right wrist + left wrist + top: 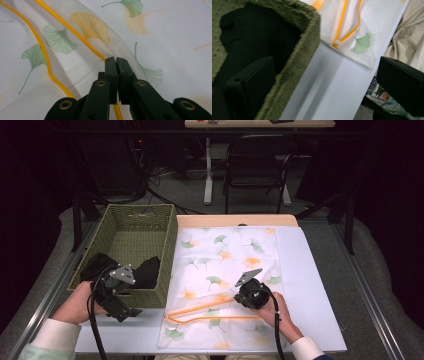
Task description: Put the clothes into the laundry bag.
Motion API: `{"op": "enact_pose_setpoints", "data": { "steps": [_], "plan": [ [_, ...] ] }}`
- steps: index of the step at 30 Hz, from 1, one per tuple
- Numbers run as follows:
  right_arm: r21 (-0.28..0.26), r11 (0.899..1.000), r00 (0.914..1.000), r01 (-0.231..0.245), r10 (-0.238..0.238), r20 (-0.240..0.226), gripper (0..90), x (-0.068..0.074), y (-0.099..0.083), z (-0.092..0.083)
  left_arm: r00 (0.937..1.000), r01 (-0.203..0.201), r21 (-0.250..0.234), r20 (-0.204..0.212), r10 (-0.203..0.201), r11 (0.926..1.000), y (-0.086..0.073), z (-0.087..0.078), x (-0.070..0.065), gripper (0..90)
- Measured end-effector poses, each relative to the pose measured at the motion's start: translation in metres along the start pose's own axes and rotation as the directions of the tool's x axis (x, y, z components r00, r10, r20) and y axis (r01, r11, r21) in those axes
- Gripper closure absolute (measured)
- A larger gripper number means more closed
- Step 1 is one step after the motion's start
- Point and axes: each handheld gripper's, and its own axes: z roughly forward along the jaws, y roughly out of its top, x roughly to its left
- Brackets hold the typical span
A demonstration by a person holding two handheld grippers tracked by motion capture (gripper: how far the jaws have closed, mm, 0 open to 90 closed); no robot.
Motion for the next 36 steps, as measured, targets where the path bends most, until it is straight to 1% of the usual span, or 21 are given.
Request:
{"op": "enact_pose_setpoints", "data": {
  "steps": [1,3,7,13,14,15,16,18,19,20,23,24,26,27,28,29,31,36],
  "plan": [
    [0.0,1.0,1.0,-0.002,0.002,-0.001,88.0,-0.001,0.0,0.0,0.9999,-0.002,0.013,-0.012,0.003,0.9999,0.002,-0.002,0.003,1.8],
    [-0.003,1.0,1.0,-0.007,0.007,-0.003,88.0,-0.001,0.001,0.001,0.9998,0.0,0.015,-0.018,0.0,0.9999,0.005,-0.005,0.011,1.6],
    [0.001,1.0,1.0,-0.004,0.004,-0.005,88.0,-0.001,0.0,0.001,0.9991,-0.01,0.044,-0.04,0.011,0.999,0.012,-0.01,0.023,1.4],
    [-0.003,1.0,1.0,-0.002,0.002,-0.004,88.0,-0.002,0.0,0.001,0.9991,-0.01,0.044,-0.04,0.011,0.999,0.012,-0.01,0.023,1.3],
    [-0.003,1.0,1.0,-0.002,0.002,-0.004,88.0,-0.002,0.0,0.001,0.9934,-0.041,0.055,-0.105,0.047,0.9976,0.025,-0.017,0.042,1.3],
    [-0.003,1.0,1.0,-0.002,0.002,-0.004,88.0,-0.002,0.0,0.001,0.9934,-0.041,0.055,-0.105,0.047,0.9976,0.025,-0.017,0.042,1.6],
    [-0.009,1.0,1.0,0.003,-0.003,0.006,88.0,-0.002,-0.003,-0.006,0.9915,-0.044,0.059,-0.119,0.051,0.9973,0.028,-0.018,0.048,1.6],
    [-0.01,1.0,0.9999,0.005,-0.005,0.015,88.0,-0.002,-0.002,-0.007,0.9914,-0.045,0.04,-0.121,0.049,0.9982,0.029,-0.017,0.057,0.0],
    [-0.007,1.0,0.9998,0.004,-0.004,0.017,88.0,-0.001,-0.002,-0.006,0.9907,-0.04,0.043,-0.128,0.045,0.9983,0.03,-0.016,0.06,0.0],
    [-0.006,1.0,0.9998,0.004,-0.004,0.018,88.0,-0.001,-0.001,-0.006,0.991,-0.032,0.051,-0.128,0.039,0.9982,0.03,-0.015,0.063,0.0],
    [-0.005,1.0,0.9998,0.006,-0.005,0.019,88.0,-0.001,-0.001,-0.005,0.9884,-0.023,0.079,-0.148,0.035,0.9966,0.031,-0.01,0.071,0.0],
    [-0.003,1.0,0.9998,0.005,-0.005,0.019,88.0,-0.001,-0.001,-0.005,0.9891,-0.028,0.088,-0.142,0.041,0.9957,0.031,-0.009,0.075,0.0],
    [-0.008,1.0,0.9998,0.002,-0.002,0.022,88.0,-0.001,-0.001,-0.005,0.9887,-0.019,0.094,-0.146,0.032,0.9954,0.031,-0.007,0.081,0.0],
    [-0.005,1.0,0.9998,0.002,-0.002,0.021,88.0,-0.001,-0.001,-0.005,0.9894,-0.015,0.093,-0.142,0.028,0.9955,0.03,-0.006,0.084,0.0],
    [-0.004,1.0,0.9998,0.004,-0.004,0.02,88.0,-0.001,-0.001,-0.005,0.9891,-0.016,0.099,-0.144,0.03,0.9949,0.03,-0.005,0.086,0.0],
    [-0.004,1.0,0.9998,0.003,-0.003,0.021,88.0,-0.001,-0.001,-0.005,0.9873,-0.026,0.116,-0.153,0.044,0.9929,0.03,-0.004,0.089,0.0],
    [-0.004,1.0,0.9996,0.01,-0.01,0.026,88.0,0.0,0.0,-0.005,0.988,-0.026,0.121,-0.148,0.044,0.9923,0.029,-0.002,0.093,0.0],
    [-0.003,1.0,0.9996,0.011,-0.011,0.028,88.0,0.0,0.0,-0.005,0.988,-0.026,0.121,-0.148,0.044,0.9923,0.029,-0.002,0.093,0.0]
  ]
}}
